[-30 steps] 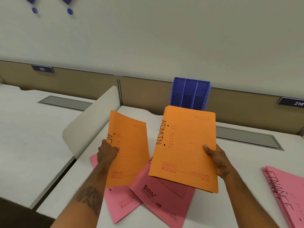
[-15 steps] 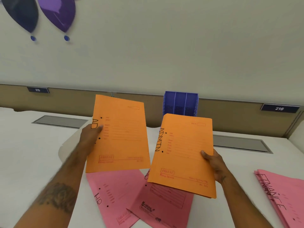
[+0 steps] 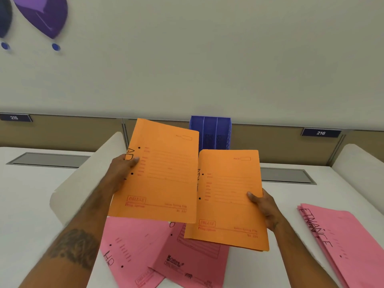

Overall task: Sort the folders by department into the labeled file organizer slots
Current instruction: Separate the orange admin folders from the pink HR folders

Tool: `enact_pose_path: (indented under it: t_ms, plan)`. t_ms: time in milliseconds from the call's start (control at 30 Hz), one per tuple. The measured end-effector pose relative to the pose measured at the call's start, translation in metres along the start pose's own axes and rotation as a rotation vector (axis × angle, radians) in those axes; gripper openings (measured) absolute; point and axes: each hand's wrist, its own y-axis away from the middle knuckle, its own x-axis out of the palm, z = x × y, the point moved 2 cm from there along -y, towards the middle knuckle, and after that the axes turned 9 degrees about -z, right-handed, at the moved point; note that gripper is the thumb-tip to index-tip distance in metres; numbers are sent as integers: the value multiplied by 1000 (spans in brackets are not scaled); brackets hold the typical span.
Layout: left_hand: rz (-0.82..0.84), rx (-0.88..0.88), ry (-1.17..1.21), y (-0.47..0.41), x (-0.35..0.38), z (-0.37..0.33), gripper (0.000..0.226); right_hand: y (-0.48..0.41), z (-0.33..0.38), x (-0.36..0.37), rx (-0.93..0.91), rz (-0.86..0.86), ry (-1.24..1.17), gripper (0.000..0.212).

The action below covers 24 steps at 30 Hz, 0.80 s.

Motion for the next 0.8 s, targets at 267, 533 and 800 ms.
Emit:
enact_pose_path:
  t_ms: [267, 533, 800]
  plan:
    - [183, -109, 84, 31, 58, 36, 21, 8, -1, 17, 3, 30, -49, 53]
    - [405, -179, 145, 57, 101, 71, 27, 22, -10, 33, -9, 112, -76, 49]
    - [564, -135, 220, 81, 130, 81, 21, 36, -15, 29, 5, 56, -51, 50]
